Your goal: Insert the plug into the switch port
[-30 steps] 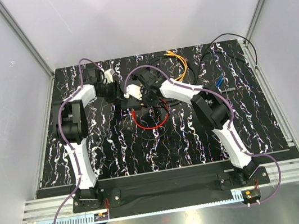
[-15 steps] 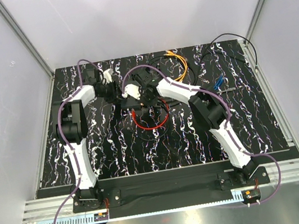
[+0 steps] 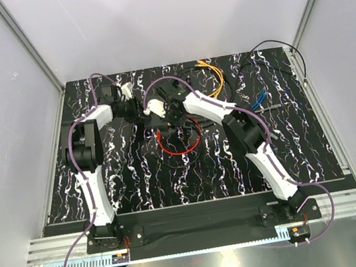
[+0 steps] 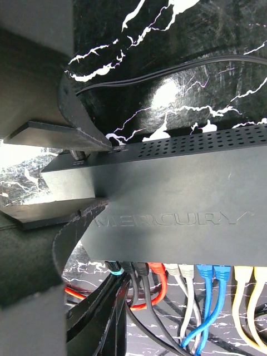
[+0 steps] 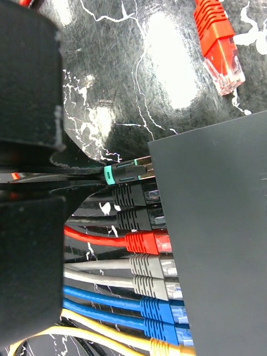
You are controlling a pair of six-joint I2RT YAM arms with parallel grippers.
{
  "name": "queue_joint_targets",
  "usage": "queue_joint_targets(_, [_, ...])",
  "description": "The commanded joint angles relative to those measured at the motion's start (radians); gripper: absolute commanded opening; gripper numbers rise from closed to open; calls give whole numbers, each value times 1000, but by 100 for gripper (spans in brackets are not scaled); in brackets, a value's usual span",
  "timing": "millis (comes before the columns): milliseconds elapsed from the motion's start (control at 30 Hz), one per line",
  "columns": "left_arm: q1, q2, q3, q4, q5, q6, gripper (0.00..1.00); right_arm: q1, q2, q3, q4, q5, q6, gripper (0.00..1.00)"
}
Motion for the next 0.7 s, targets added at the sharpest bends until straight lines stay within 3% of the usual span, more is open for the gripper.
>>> queue_joint_targets(0, [-103,42,-60,-39,162,-46,13,103,42,106,263,-181,25,0])
queue_joint_targets(100, [-96,28,-70,-39,156,-43,18,104,20,80,274,-167,7,0])
queue_joint_targets(300, [-10,-30,-38,-97,107,8,35,101,-89,-124,324,-140,-23,0])
queue_joint_targets(500, [67,-104,10,-177,63,88,50,104,-66,-59,249,-149,51,2])
queue_joint_targets(633, [90,-158,16,-205,26,129,60,103,-95,-136,257,-112,36,18])
queue_joint_targets(667, [94,-167,21,-211,26,138,61,101,-125,-160,266,-100,37,33])
